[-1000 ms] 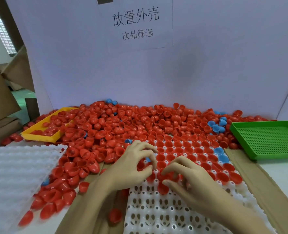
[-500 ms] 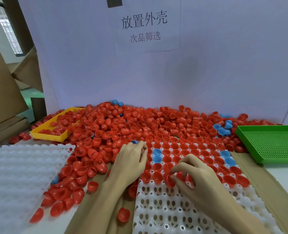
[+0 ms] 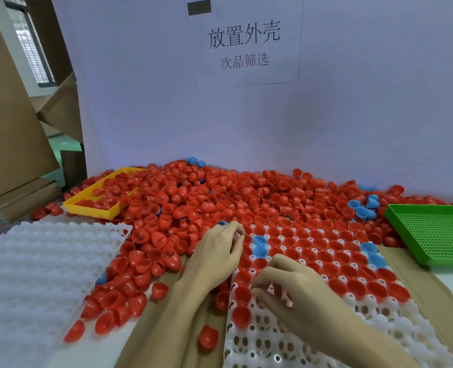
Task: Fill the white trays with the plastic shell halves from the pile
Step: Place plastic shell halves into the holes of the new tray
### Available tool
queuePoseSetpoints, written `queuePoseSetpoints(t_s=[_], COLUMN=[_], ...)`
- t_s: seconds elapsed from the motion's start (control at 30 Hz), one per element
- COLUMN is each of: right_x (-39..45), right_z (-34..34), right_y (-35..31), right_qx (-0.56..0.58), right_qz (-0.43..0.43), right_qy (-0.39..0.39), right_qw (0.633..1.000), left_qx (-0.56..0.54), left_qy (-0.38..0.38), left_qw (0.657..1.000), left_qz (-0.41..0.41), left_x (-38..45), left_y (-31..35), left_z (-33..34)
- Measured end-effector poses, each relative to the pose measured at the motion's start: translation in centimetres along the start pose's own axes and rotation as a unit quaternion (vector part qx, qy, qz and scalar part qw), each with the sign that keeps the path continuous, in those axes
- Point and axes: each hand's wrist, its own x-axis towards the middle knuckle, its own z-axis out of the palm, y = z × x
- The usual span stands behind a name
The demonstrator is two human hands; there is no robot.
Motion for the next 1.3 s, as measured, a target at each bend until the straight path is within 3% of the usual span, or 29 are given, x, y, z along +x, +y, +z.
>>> queuePoseSetpoints(t_s=[0.1, 0.3, 0.5, 0.77, 1.0, 1.17, 1.3], right_x=[-0.3, -1.6, -3.0, -3.2, -3.4, -3.5, -3.4], right_z=[-1.4, -4.6, -6.3, -5.9, -5.8, -5.8, -5.8], right_y=[1.8, 5.8, 8.8, 9.6, 9.0, 8.8, 8.6], right_qx=[-0.005, 0.007, 0.031, 0.024, 0.028, 0.026, 0.023], right_qz=[0.031, 0.099, 0.128, 0.120, 0.117, 0.121, 0.121], right_qy=[0.011, 0.049, 0.106, 0.113, 0.120, 0.106, 0.101], right_qw=[0.999, 0.994, 0.986, 0.986, 0.985, 0.987, 0.987], left_qx=[0.001, 0.154, 0.150, 0.199, 0.163, 0.154, 0.164], left_qy=[0.027, 0.116, 0.009, 0.025, 0.148, 0.036, 0.037], left_qw=[1.000, 0.980, 0.974, 0.965, 0.959, 0.960, 0.957], left_qz=[0.005, -0.047, -0.167, -0.170, -0.180, -0.232, -0.236], left_x=[0.1, 1.0, 1.4, 1.5, 1.3, 2.3, 2.6], left_y=[-0.2, -2.2, -3.9, -3.9, -4.0, -4.7, -5.0], left_z=[0.0, -0.2, 0.5, 0.9, 1.0, 0.7, 0.9])
